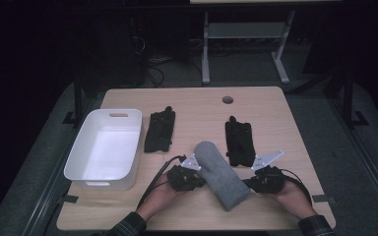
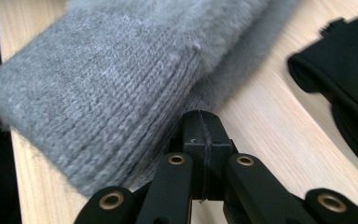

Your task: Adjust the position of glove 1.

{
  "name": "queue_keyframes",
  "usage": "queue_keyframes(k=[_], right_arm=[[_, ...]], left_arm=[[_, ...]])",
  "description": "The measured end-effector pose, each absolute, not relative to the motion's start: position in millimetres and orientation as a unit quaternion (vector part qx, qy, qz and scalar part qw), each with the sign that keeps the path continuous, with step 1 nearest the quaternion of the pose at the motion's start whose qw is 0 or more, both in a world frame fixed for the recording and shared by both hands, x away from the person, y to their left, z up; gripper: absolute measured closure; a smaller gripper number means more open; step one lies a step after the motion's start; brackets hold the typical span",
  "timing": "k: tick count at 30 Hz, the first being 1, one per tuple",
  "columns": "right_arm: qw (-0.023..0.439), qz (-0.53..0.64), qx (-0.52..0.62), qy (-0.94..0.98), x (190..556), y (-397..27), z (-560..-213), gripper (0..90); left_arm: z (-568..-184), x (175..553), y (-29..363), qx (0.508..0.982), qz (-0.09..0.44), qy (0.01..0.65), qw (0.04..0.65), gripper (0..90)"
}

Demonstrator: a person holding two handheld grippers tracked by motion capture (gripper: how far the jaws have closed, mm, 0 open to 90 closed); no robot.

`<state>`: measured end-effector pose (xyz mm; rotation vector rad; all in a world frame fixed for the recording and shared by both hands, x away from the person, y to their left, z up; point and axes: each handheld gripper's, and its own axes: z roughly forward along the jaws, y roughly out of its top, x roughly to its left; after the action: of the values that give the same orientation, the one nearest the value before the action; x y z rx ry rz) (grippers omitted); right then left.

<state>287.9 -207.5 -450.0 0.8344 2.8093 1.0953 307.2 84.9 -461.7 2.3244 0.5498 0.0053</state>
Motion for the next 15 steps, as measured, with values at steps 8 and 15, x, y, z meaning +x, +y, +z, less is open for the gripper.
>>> queue_keyframes(k=[8, 15], right_arm=[[-0.010, 0.357, 0.244, 0.902, 285.9, -190.1, -451.0, 90.0], [-0.022, 0.370, 0.226, 0.901, 285.7, -173.0, -451.2, 90.0]], left_arm=[[-459.5, 315.5, 94.9, 0.899, -0.004, 0.230, 0.373, 88.7], [-460.4, 323.2, 102.3, 0.894, -0.009, 0.245, 0.376, 88.8]])
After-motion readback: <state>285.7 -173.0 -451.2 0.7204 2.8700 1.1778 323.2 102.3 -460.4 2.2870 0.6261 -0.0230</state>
